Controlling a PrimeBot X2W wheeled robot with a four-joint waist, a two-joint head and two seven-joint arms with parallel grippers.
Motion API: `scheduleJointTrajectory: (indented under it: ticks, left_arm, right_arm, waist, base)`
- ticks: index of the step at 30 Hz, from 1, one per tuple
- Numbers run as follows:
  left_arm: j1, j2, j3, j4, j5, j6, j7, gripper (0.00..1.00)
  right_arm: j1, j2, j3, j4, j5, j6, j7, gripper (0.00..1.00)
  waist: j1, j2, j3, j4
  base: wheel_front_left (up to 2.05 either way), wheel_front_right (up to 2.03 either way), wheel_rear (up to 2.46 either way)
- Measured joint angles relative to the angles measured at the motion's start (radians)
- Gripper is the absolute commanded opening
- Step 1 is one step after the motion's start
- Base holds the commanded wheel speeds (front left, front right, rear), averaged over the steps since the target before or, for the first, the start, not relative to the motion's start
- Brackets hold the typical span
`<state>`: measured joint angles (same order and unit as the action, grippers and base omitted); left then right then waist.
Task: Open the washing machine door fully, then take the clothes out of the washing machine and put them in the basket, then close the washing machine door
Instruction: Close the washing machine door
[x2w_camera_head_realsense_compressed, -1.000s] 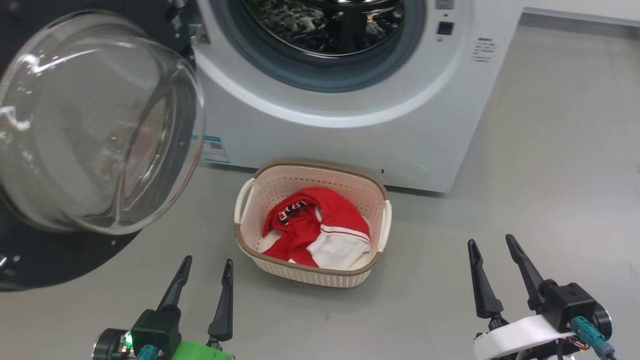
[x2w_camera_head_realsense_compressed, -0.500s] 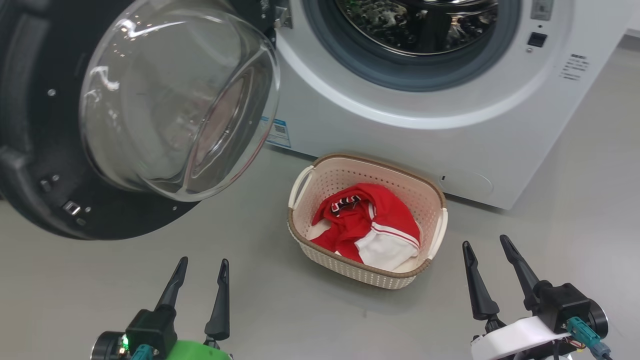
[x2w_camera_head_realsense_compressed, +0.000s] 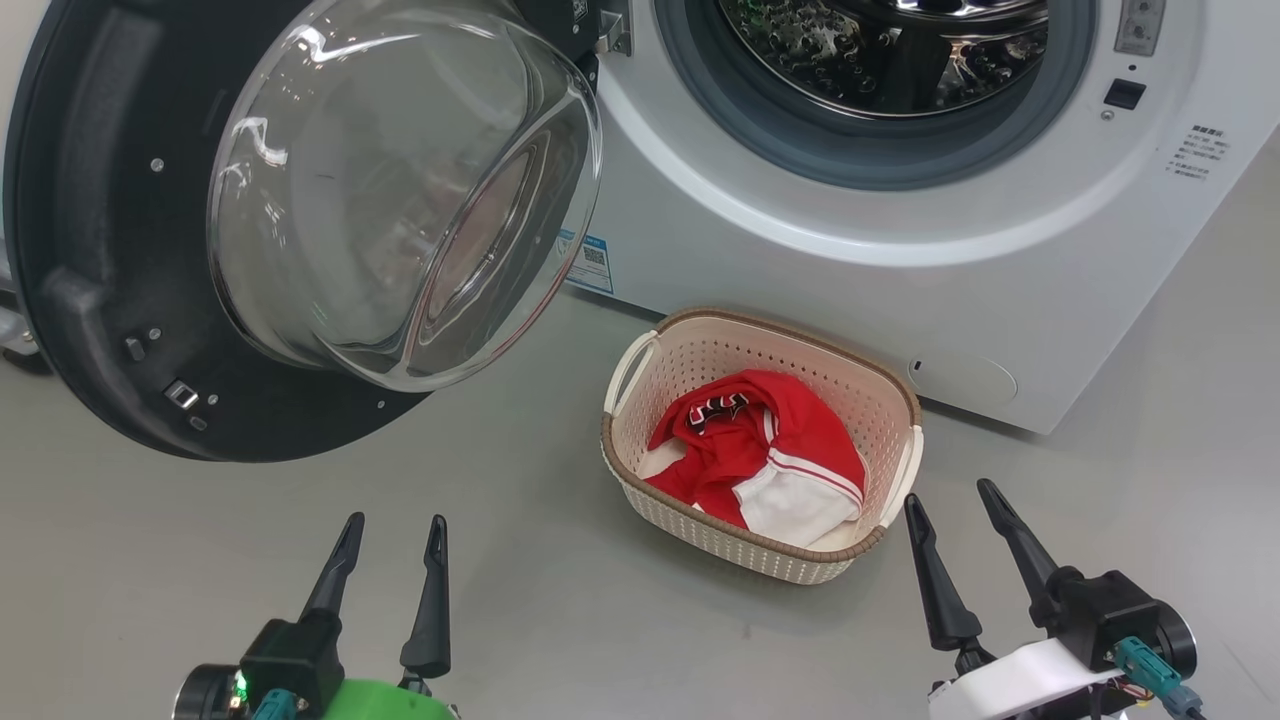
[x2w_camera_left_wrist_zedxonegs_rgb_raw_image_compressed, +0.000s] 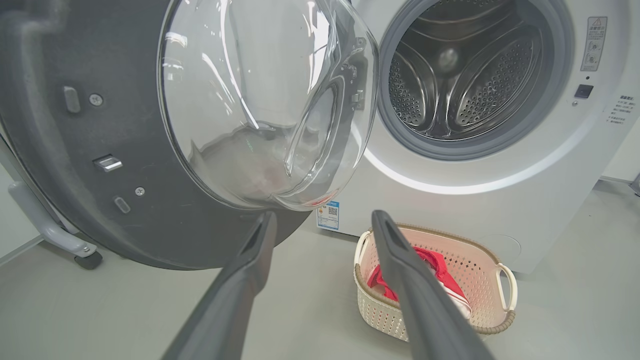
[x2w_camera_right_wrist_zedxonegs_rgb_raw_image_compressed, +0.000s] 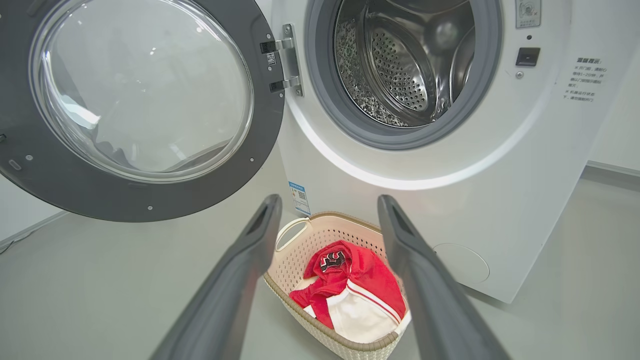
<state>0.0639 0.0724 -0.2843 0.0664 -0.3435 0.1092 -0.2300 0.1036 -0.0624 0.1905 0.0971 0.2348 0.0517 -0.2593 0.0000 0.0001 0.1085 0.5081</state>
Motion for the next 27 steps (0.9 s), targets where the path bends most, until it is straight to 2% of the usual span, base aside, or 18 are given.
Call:
scheduleJointTrajectory:
  ticks: [8, 9, 10, 11, 12, 13, 14, 23, 27]
  left_arm:
    - [0.000, 0.000, -0.001, 0.001, 0.000, 0.000, 0.000, 1.00]
    - [0.000, 0.000, -0.002, 0.002, 0.000, 0.000, 0.000, 0.95]
    - [0.000, 0.000, -0.002, 0.002, 0.000, 0.000, 0.000, 0.55]
    - [0.000, 0.000, -0.001, 0.002, 0.001, 0.000, 0.000, 0.32]
    - [0.000, 0.000, -0.001, 0.002, 0.001, 0.000, 0.000, 0.21]
    - [0.000, 0.000, -0.002, 0.002, 0.001, 0.000, -0.001, 0.05]
    - [0.000, 0.000, -0.002, 0.002, 0.000, 0.000, -0.001, 0.00]
    - [0.000, -0.004, -0.007, -0.006, -0.019, -0.003, -0.002, 0.00]
    - [0.000, -0.014, -0.007, -0.022, -0.095, -0.037, -0.010, 0.00]
  right_arm:
    - [0.000, 0.000, 0.003, 0.007, 0.000, 0.000, 0.000, 1.00]
    - [0.000, 0.000, 0.003, 0.007, 0.000, 0.000, 0.000, 1.00]
    - [-0.001, 0.000, 0.003, 0.007, 0.000, 0.000, 0.000, 1.00]
    - [-0.001, 0.000, 0.003, 0.007, 0.000, 0.000, 0.000, 1.00]
    - [-0.002, 0.000, 0.003, 0.007, 0.000, 0.000, 0.000, 1.00]
    - [-0.003, 0.000, 0.003, 0.007, 0.000, 0.000, 0.000, 1.00]
    - [-0.004, 0.000, 0.003, 0.007, 0.000, 0.002, 0.000, 1.00]
    - [-0.014, 0.000, 0.004, 0.010, 0.000, 0.002, 0.000, 1.00]
    - [-0.015, 0.001, 0.006, 0.011, 0.000, 0.003, 0.000, 1.00]
  waist:
    - [0.0000, 0.0000, -0.002, -0.006]
    - [0.0000, 0.0000, -0.002, -0.007]
    - [0.0000, 0.0000, -0.002, -0.007]
    - [0.0000, -0.0001, -0.002, -0.008]
    - [0.0000, -0.0001, -0.002, -0.008]
    - [0.0000, 0.0000, -0.002, -0.008]
    - [0.0000, -0.0001, -0.002, -0.008]
    - [0.0000, -0.0001, -0.002, -0.006]
    - [0.0000, 0.0000, -0.004, -0.006]
  base:
    - [0.00, 0.00, 0.00]
    - [0.00, 0.00, 0.00]
    - [0.00, 0.00, 0.00]
    - [0.00, 0.00, 0.00]
    - [0.00, 0.00, 0.00]
    - [0.00, 0.00, 0.00]
    - [0.00, 0.00, 0.00]
    - [0.00, 0.00, 0.00]
    - [0.00, 0.00, 0.00]
